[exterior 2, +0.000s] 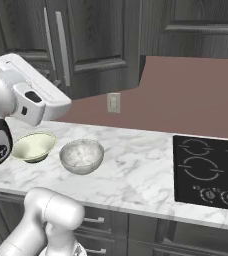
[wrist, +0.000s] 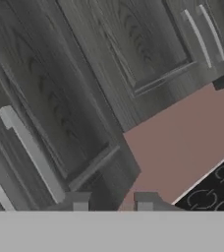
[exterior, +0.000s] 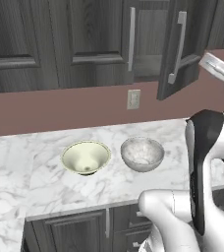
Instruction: Open the cabinet. Pick the bowls from the counter and place them in the cabinet. Then close the cabinet.
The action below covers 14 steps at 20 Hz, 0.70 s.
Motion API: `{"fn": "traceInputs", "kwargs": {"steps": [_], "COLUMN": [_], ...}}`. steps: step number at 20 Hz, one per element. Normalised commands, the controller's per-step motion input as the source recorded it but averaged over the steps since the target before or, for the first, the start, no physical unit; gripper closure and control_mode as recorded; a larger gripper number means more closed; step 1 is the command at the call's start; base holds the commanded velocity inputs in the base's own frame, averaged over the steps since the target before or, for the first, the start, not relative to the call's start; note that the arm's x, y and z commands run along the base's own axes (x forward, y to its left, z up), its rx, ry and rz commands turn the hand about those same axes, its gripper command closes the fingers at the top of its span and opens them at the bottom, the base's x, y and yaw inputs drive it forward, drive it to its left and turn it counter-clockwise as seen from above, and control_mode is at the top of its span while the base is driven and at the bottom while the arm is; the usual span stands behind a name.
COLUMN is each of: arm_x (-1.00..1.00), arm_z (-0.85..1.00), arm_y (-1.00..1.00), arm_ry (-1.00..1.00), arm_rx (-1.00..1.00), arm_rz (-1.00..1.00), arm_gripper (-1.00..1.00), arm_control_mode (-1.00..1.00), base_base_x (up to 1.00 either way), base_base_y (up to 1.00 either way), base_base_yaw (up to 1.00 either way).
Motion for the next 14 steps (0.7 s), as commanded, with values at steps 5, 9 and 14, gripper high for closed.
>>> {"fn": "traceInputs", "kwargs": {"steps": [5, 9, 14], "arm_x": [-0.08, 0.00, 0.02], "arm_z": [-0.02, -0.14, -0.07], "arm_y": [1.00, 1.00, 0.91], "arm_ry": [0.07, -0.01, -0.18], "arm_rx": [0.00, 0.00, -0.03], "arm_rz": [-0.10, -0.12, -0.11], "arm_gripper": [-1.00, -1.00, -1.00], "arm_control_mode": [-1.00, -1.00, -1.00], "base_base_x": [0.00, 0.00, 0.00], "base_base_y": [0.00, 0.00, 0.00], "base_base_yaw": [0.00, 0.00, 0.00]}}
